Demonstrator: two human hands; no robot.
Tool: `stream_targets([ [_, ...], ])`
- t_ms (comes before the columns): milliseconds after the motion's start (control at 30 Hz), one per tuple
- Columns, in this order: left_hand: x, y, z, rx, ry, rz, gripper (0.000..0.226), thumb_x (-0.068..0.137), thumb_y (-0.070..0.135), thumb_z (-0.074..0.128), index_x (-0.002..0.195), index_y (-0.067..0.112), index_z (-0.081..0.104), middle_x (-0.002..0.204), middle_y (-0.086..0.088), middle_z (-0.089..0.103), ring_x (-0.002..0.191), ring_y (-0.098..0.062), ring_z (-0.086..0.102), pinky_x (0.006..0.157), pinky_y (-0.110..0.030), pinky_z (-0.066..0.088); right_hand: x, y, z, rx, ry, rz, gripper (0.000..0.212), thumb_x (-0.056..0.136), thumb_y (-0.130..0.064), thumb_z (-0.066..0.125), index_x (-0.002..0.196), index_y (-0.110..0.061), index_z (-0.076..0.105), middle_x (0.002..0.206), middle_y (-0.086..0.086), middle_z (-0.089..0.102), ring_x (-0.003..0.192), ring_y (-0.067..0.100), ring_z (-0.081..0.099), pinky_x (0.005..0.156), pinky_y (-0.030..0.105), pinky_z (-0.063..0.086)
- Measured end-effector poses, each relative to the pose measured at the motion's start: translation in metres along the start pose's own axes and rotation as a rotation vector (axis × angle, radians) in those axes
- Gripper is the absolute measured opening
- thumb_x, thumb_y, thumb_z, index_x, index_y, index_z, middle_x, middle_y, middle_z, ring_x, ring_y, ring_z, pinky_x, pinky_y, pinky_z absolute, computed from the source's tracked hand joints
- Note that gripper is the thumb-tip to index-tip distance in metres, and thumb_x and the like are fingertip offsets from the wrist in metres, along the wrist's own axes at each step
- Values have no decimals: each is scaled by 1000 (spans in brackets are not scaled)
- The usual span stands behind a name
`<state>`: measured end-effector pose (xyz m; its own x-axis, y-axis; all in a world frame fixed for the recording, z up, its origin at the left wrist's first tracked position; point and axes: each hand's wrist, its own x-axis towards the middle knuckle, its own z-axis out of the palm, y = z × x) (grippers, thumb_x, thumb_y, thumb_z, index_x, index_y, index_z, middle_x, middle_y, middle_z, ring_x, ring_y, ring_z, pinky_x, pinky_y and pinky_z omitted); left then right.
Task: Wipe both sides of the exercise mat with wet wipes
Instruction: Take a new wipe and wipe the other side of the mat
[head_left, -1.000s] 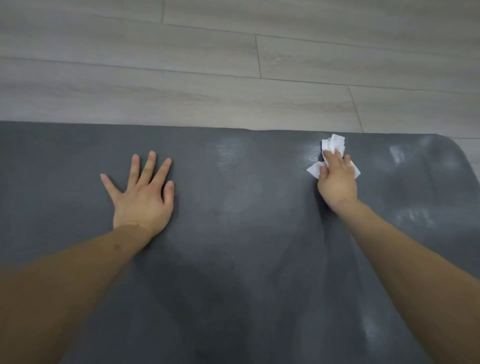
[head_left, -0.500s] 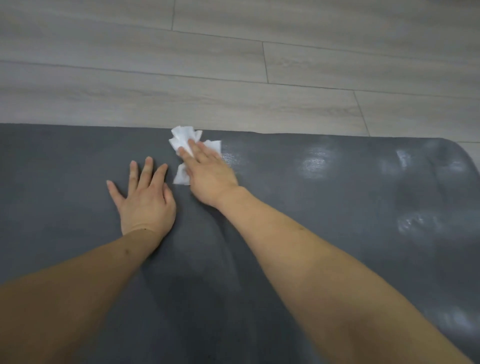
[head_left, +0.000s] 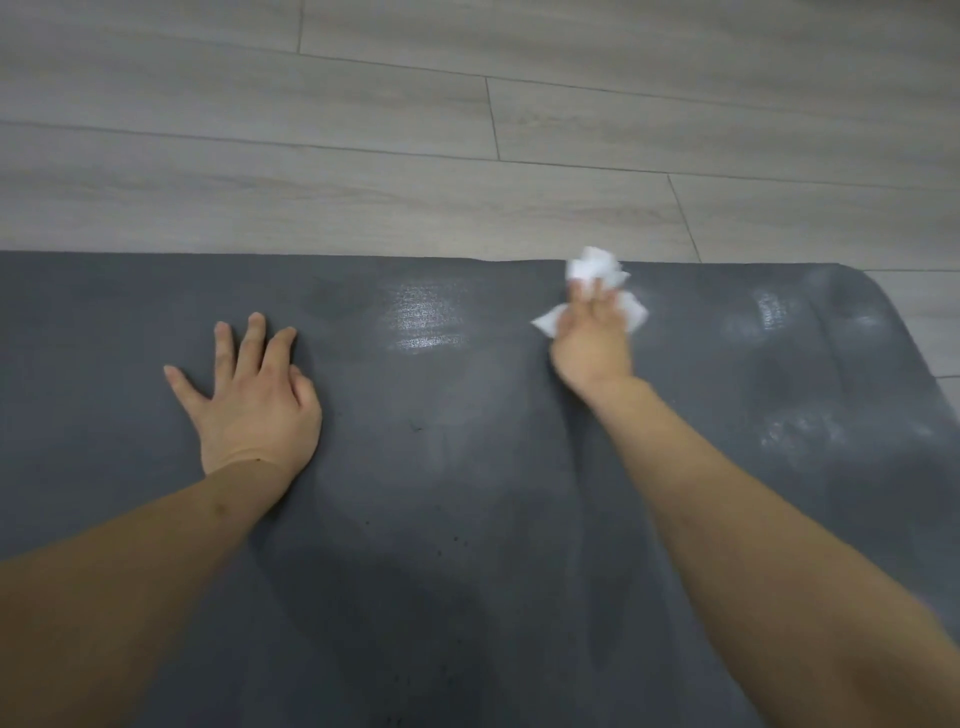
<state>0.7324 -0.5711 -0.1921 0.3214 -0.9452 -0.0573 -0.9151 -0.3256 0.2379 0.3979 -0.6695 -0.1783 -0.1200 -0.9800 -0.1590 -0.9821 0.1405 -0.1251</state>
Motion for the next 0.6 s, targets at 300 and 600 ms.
stream_targets([
  [300,0,-7,-4,-62,11,-7,49,98,22,36,145,26,46,166,7,27,156,-17,12,120,-67,0,-42,-164,21,60,-183,-573,57,111,-32,25,166,-25,10,174,1,-1,160,21,-6,128,38,-5],
  [600,-1,0,-3,-28,-4,-11,48,98,29,32,145,25,43,166,7,25,157,-19,9,118,-72,2,-9,64,-11,48,-24,160,56,110,-26,24,163,-14,14,171,16,9,155,39,10,126,49,8],
])
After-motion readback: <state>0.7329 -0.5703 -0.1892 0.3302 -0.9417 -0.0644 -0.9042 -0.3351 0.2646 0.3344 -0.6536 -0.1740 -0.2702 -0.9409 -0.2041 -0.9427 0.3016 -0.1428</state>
